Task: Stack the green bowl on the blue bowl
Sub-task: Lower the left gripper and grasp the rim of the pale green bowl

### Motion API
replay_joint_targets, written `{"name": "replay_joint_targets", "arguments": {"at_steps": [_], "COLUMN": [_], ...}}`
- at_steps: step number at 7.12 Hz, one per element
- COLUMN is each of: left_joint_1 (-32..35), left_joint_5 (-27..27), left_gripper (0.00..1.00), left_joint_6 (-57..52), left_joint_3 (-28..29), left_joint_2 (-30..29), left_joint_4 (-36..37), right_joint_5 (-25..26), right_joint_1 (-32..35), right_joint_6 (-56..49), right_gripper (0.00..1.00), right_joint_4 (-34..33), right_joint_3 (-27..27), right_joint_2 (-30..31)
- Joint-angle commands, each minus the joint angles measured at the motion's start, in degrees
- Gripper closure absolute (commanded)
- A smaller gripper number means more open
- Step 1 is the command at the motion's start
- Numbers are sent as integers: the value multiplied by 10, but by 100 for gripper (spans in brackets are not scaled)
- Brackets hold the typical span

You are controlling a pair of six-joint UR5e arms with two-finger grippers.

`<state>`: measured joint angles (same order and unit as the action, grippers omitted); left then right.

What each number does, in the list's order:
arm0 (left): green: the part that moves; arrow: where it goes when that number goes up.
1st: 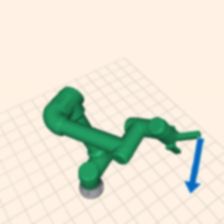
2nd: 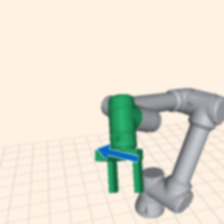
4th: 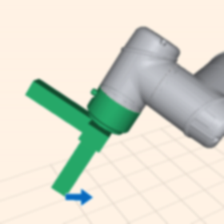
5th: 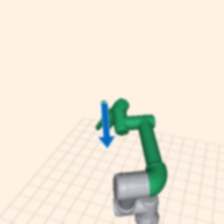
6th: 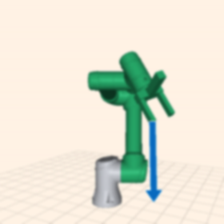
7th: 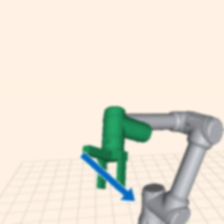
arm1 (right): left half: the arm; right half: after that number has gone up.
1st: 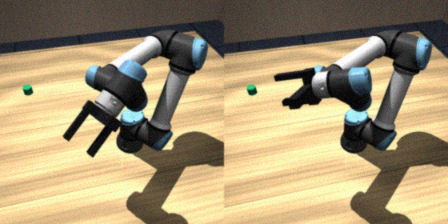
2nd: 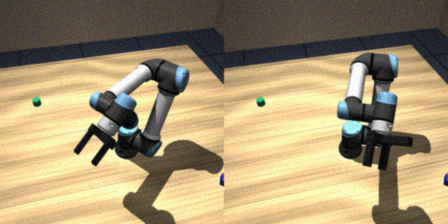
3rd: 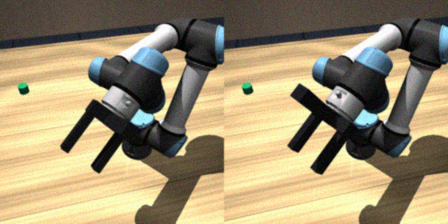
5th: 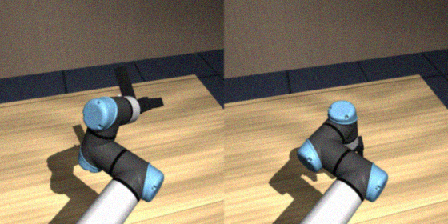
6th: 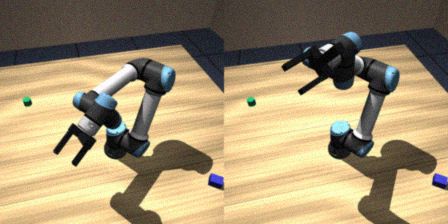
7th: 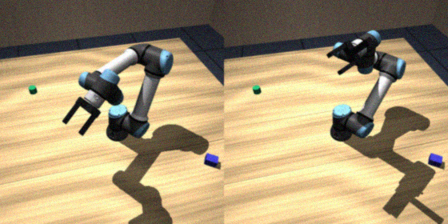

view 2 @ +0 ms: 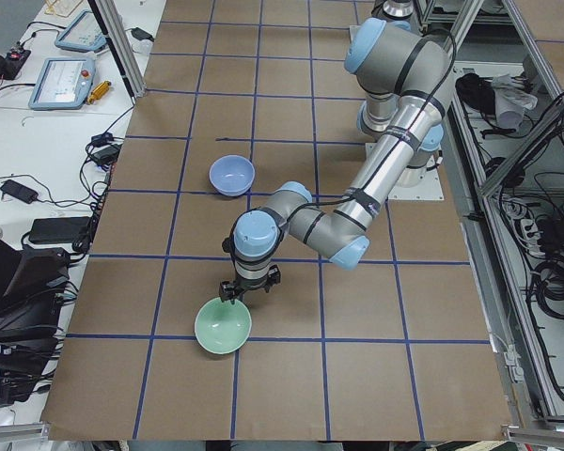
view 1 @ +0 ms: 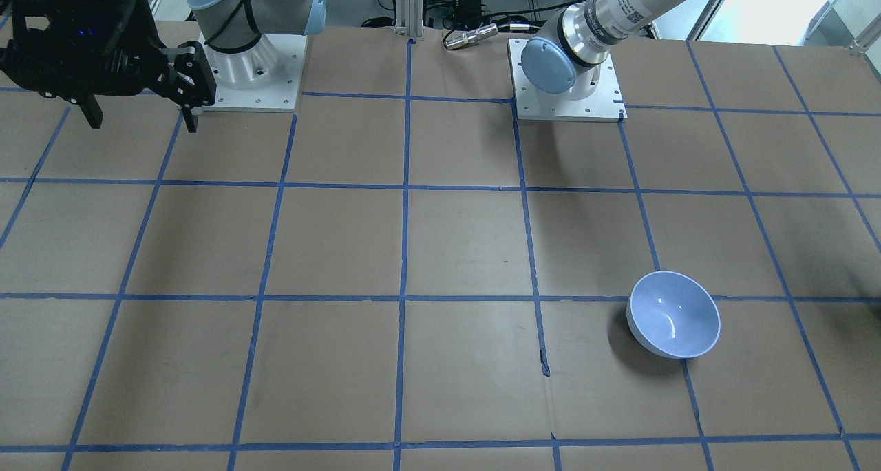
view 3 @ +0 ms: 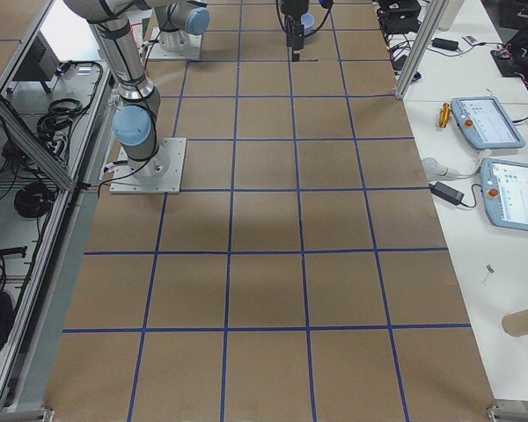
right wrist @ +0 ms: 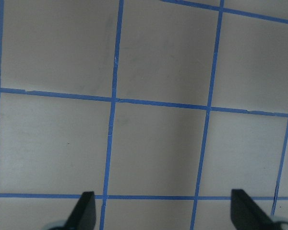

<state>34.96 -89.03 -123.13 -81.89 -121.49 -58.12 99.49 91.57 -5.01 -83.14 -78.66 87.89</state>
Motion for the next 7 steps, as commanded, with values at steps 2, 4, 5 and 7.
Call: {"name": "replay_joint_targets", "arguments": {"at_steps": [2,4,5,7], "left_joint_1": [-9,-9,-9,-9], "left_joint_5": [1,3,3,18], "left_gripper": [0,0,0,0], "left_joint_6": [-5,-18,-18,-26], "left_joint_3": [4,37,43,46], "left_joint_2": [-34,-57,-69,-81], "left_joint_4": [8,10,10,10], "right_joint_5": [0,0,0,0], "right_joint_1": [0,-1,0,-1], "right_joint_6": [0,0,0,0], "right_gripper": [0,0,0,0], "right_joint_4": [0,0,0,0], "right_joint_3": [0,0,0,0], "right_joint_2": [0,0,0,0]}}
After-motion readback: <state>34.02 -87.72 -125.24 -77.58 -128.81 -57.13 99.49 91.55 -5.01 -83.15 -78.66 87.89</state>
